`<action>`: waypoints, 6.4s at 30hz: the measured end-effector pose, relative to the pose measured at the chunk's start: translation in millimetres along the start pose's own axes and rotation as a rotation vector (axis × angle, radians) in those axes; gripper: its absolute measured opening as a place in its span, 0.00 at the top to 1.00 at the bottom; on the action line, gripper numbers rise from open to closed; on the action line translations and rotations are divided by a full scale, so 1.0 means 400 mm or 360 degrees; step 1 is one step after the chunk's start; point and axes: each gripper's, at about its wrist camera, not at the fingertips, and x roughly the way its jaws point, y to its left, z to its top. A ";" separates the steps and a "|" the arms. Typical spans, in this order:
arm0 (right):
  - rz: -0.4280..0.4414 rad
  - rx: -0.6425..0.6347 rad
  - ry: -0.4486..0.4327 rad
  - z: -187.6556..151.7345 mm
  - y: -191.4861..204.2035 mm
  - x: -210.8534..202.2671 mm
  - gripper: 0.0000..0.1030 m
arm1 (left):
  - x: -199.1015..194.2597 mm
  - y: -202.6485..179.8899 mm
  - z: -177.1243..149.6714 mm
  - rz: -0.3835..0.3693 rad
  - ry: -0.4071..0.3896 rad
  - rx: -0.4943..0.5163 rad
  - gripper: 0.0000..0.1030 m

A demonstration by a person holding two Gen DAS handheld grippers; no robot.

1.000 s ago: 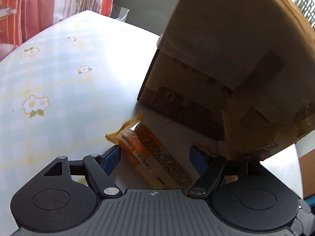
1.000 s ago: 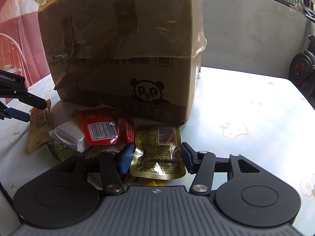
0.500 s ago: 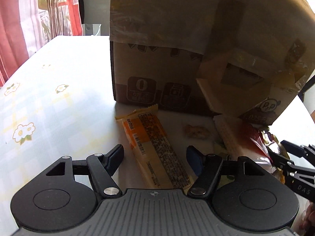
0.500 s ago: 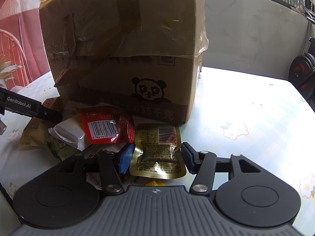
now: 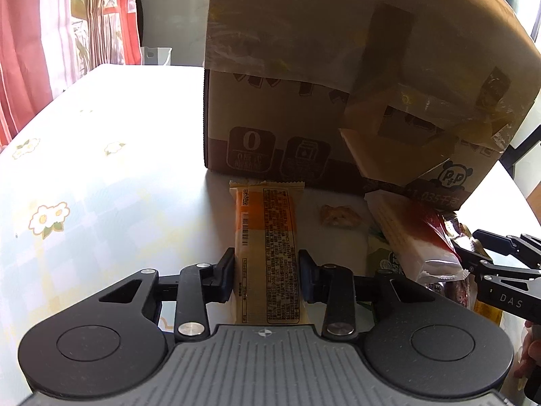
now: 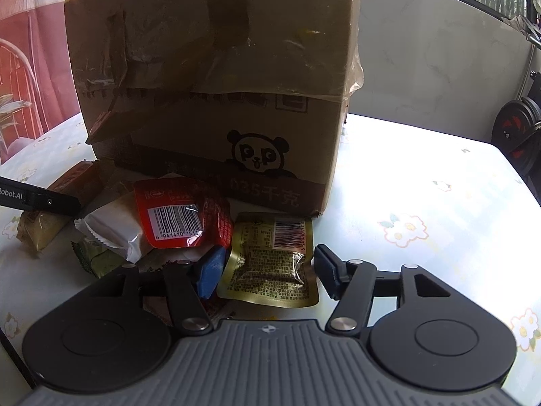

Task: Organize snacks
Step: 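Grasp the orange wafer bar with the left tool while the right tool grasps the gold pouch, then lift the wafer bar and gold pouch and carry them over the box, then open both tools to drop the wafer bar and gold pouch into the box, then grasp the red packet with the left tool while the right tool grasps the yellow candy, then lift the red packet and yellow candy and carry them over the box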

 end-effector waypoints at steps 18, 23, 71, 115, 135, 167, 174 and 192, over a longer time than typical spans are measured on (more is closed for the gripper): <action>0.0045 0.0215 -0.0027 -0.019 -0.074 -0.088 0.52 | -0.094 0.037 -0.018 -0.0074 -0.0113 -0.0012 0.62; 0.0060 0.0242 -0.0101 -0.021 -0.084 -0.141 0.52 | -0.106 0.031 -0.011 -0.0089 -0.0144 -0.0012 0.62; 0.0023 0.0163 -0.0590 0.424 -0.093 -0.173 0.34 | -0.174 -0.086 0.457 -0.0079 -0.0665 0.0246 0.48; 0.0142 0.0376 0.0205 -0.041 -0.051 -0.145 0.42 | -0.151 0.006 0.036 -0.0210 -0.0213 0.0036 0.46; 0.0041 0.0005 0.0087 -0.038 -0.049 -0.096 0.64 | -0.121 -0.010 0.018 -0.0203 -0.0137 0.0034 0.47; 0.0115 0.0125 -0.0068 -0.057 -0.095 -0.088 0.64 | 0.122 -0.362 0.099 -0.0252 -0.0006 0.0652 0.45; 0.0116 0.0128 -0.0069 -0.057 -0.094 -0.089 0.64 | 0.116 -0.398 0.062 -0.0189 -0.0076 0.0808 0.53; 0.0141 0.0162 -0.0080 -0.060 -0.101 -0.096 0.64 | -0.059 -0.317 0.033 -0.0318 -0.0231 0.0570 0.86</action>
